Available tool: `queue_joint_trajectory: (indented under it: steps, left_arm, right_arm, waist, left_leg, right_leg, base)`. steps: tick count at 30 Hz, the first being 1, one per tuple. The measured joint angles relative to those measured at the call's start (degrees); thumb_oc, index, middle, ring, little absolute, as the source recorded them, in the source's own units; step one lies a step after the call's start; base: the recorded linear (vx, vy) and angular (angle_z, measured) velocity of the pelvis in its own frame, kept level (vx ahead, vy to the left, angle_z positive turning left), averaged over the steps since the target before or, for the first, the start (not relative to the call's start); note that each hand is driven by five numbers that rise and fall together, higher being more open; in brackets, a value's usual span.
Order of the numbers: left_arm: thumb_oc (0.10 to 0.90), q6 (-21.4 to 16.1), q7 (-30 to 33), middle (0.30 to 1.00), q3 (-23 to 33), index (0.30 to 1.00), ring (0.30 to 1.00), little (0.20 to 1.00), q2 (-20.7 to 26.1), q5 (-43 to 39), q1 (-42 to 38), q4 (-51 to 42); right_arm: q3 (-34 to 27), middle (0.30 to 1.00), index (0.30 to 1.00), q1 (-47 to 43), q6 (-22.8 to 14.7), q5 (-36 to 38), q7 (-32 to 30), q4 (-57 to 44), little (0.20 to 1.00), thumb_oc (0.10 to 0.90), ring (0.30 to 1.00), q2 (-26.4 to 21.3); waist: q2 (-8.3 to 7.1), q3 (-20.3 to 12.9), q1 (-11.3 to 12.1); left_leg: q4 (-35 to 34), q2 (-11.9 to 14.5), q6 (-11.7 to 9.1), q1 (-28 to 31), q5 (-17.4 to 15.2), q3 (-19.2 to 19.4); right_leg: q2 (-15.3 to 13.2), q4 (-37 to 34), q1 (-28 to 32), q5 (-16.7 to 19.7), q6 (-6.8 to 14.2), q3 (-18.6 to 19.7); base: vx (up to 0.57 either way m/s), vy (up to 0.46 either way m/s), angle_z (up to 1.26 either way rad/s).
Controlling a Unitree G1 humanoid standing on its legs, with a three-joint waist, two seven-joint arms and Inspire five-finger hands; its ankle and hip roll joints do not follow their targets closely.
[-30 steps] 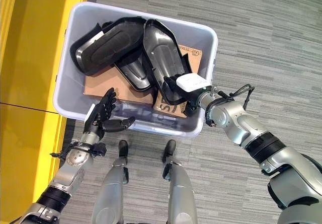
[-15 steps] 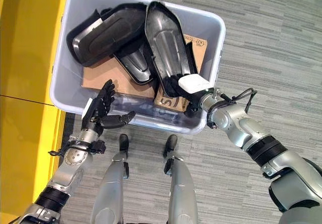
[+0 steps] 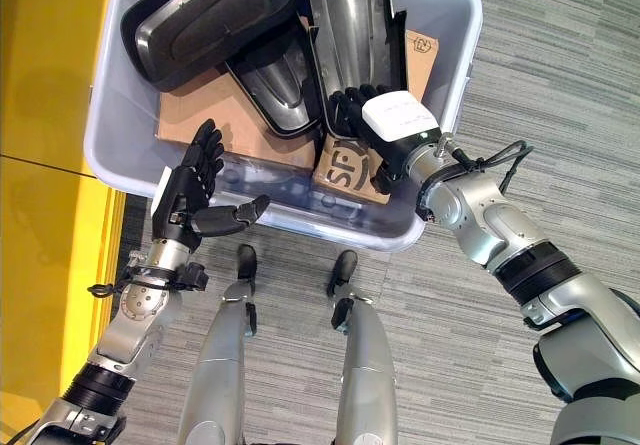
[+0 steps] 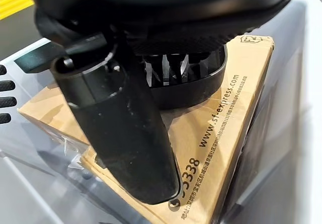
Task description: Move parts from the plastic box to the shelf.
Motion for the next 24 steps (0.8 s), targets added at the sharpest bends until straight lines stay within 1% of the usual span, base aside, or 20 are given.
queue_joint_trajectory:
  steps: [3, 10, 12, 14, 17, 20, 24]
  left_arm:
    - [0.900, -0.14, 0.10, 1.000, -0.58, 1.000, 1.000, 1.000, -0.01, 0.00, -0.42, 0.03]
    - [0.900, -0.15, 0.19, 1.000, -0.91, 1.000, 1.000, 1.000, -0.01, -0.01, -0.60, 0.10]
    - [0.900, 0.01, 0.21, 1.000, -0.91, 1.000, 1.000, 1.000, -0.01, -0.04, -0.62, 0.46]
    - [0.900, 0.02, 0.20, 1.000, -0.92, 1.000, 1.000, 1.000, -0.02, -0.06, -0.82, 0.83]
    - [0.900, 0.54, 0.18, 1.000, -1.16, 1.000, 1.000, 1.000, -0.18, -0.15, -1.39, 2.91]
    - [0.900, 0.74, 0.15, 1.000, -1.46, 1.000, 1.000, 1.000, -0.21, -0.18, -1.38, 3.82]
    - [0.900, 1.92, 0.12, 1.000, -1.43, 1.000, 1.000, 1.000, -0.18, -0.23, -1.20, 4.65]
  right_arm:
    - [-2.64, 0.300, 0.300, -0.45, 0.13, 0.04, -0.32, -0.33, 0.300, 0.400, 0.300, -0.14]
    - [-3.02, 0.300, 0.300, 0.34, -0.38, -0.08, -0.08, -0.89, 0.300, 0.400, 0.300, -0.79]
    - [-3.13, 0.300, 0.300, 0.63, 0.33, -0.30, 0.45, -1.05, 0.300, 0.400, 0.300, -1.08]
    - [-2.65, 0.300, 0.300, 0.74, -0.26, -0.97, 1.06, -0.60, 0.300, 0.400, 0.300, -1.86]
    - [-0.90, 0.300, 0.300, 1.29, -0.12, -0.94, 2.17, -0.36, 0.300, 0.400, 0.300, -1.87]
    - [-0.46, 0.300, 0.300, 3.42, -0.12, -0.91, 3.60, -0.23, 0.300, 0.400, 0.300, -1.86]
    - [0.06, 0.300, 0.300, 6.49, -0.66, -0.70, 4.60, -0.45, 0.300, 0.400, 0.300, -1.88]
  waist:
    - [0.03, -0.01, 0.38]
    - [0.06, -0.03, 0.46]
    - [0.05, -0.05, 0.43]
    - [0.02, -0.06, 0.38]
    - [0.03, -0.06, 0.39]
    - [0.03, -0.06, 0.42]
    - [0.03, -0.06, 0.34]
  left_leg:
    - [0.26, -0.29, -0.01, -0.11, -0.03, -0.16]
    - [1.17, -0.46, 0.08, 0.01, -0.47, -0.17]
    - [1.45, -0.47, 0.07, 0.14, -0.61, -0.29]
    - [1.64, -0.48, 0.07, 0.21, -0.64, -0.32]
    - [1.52, -0.48, 0.09, 2.02, -0.82, -0.30]
    - [1.38, -0.51, 0.13, 3.09, -0.95, -0.31]
    - [1.08, -0.54, 0.24, 5.05, -1.28, -0.22]
  right_leg:
    - [-0.37, 0.70, -0.41, -0.17, 0.11, -0.01]
    - [-0.67, 1.73, -0.13, -0.50, 0.21, -0.02]
    - [-0.67, 1.82, 0.13, -0.58, 0.20, -0.03]
    - [-0.70, 1.87, 0.30, -0.56, 0.19, -0.04]
    - [-0.69, 1.64, 2.12, -0.56, 0.18, -0.06]
    - [-0.69, 1.19, 3.45, -0.56, 0.21, -0.23]
    - [-0.68, 0.46, 5.51, -0.29, -0.08, -0.33]
  base:
    - [0.01, 0.005, 0.08]
    - [0.00, 0.003, 0.01]
    - [0.00, 0.000, 0.00]
    - [0.00, 0.000, 0.00]
    - [0.00, 0.000, 0.00]
    - [0.00, 0.000, 0.00]
    - [0.00, 0.000, 0.00]
